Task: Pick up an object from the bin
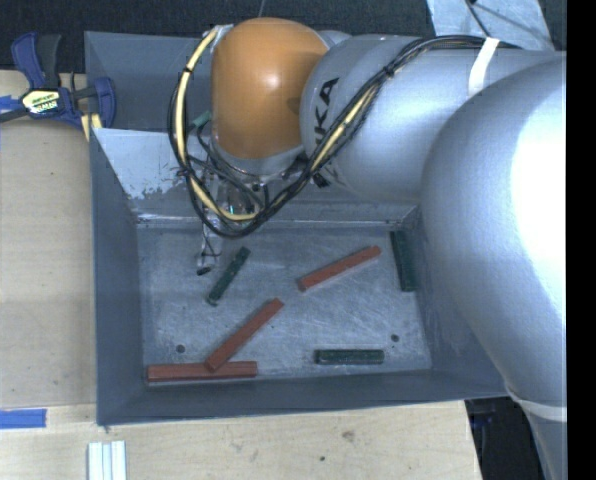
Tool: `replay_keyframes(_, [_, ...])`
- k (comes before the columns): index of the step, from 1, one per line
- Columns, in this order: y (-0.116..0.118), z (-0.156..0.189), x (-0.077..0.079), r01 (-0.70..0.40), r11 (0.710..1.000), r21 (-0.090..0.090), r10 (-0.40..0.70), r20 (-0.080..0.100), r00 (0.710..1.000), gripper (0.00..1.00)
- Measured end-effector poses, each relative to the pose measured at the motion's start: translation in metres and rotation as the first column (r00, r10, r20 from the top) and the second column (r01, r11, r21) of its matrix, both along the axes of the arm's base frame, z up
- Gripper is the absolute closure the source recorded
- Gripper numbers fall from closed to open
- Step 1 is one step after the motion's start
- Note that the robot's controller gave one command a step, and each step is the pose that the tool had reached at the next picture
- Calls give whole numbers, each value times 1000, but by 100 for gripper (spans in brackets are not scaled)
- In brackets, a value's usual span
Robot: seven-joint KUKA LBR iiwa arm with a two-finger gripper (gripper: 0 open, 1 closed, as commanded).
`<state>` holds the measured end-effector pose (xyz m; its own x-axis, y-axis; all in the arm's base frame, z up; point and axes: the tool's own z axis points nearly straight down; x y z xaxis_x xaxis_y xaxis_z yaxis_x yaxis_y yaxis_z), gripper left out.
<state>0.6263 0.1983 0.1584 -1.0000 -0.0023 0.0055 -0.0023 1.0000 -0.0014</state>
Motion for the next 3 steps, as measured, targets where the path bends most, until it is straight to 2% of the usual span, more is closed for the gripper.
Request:
replay_keyframes(1, [0,5,2,2,1000,3,-2,8,1000,0])
replay_keyframes(2, [-49,-76,-12,-321,947,0,321,2,947,0])
replay_keyframes(3, [-55,-50,-13,-447,894,1,447,9,894,0])
